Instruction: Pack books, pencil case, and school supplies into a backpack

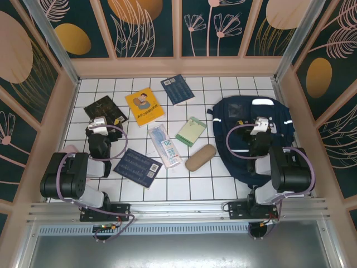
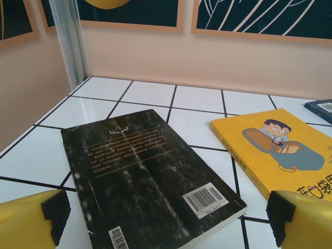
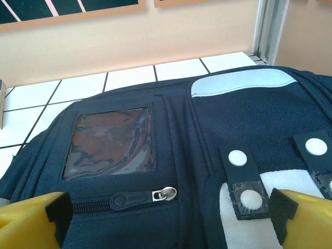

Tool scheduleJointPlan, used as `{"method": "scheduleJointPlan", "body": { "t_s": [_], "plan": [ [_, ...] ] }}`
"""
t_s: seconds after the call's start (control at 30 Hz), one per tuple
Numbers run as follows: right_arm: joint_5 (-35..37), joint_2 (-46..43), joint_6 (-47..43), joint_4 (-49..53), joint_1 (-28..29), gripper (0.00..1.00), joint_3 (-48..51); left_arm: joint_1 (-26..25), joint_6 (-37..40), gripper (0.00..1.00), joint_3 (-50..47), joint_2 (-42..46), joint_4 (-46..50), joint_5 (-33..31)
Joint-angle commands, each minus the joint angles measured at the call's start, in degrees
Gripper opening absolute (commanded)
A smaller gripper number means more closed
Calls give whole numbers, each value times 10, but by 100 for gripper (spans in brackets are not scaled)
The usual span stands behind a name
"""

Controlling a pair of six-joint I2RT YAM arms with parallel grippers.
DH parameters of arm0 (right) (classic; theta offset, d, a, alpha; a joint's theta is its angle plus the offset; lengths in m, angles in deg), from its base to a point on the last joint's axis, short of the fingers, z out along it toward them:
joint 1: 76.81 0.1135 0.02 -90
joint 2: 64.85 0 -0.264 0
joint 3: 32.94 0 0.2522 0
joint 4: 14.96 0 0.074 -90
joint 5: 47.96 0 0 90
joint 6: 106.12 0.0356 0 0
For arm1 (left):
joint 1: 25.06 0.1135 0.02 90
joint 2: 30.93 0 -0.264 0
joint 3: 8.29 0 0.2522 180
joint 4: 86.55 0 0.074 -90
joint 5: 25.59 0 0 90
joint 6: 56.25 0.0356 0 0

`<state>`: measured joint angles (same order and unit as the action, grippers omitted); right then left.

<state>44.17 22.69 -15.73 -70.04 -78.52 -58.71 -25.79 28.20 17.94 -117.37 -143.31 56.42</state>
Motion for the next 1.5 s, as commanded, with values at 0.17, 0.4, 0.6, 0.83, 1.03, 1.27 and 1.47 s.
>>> {"method": "scheduleJointPlan", "body": {
  "t_s": [0.17, 0.4, 0.6, 0.83, 1.03, 1.27, 1.47],
  "plan": [
    [9, 5, 11, -31, 5, 99, -12, 3, 10, 99, 9, -7, -26, -5],
    [8, 6, 12, -30, 5, 99, -12, 4, 10, 99, 10, -6, -25, -5],
    [7, 6, 11, -30, 5, 99, -12, 4, 9, 99, 9, -5, -25, -4],
    [19, 1, 12, -28, 7, 99, -12, 4, 12, 99, 31, 14, 25, 4],
    [96, -130, 45, 166, 8, 99, -69, 4, -46, 99, 169, 101, 309, -71],
    [98, -230, 276, 550, -42, 99, -225, 4, -244, 99, 375, 113, 653, -78],
    [10, -243, 308, 708, -56, 99, -269, 4, -283, 99, 382, 125, 653, 32]
  ]
}}
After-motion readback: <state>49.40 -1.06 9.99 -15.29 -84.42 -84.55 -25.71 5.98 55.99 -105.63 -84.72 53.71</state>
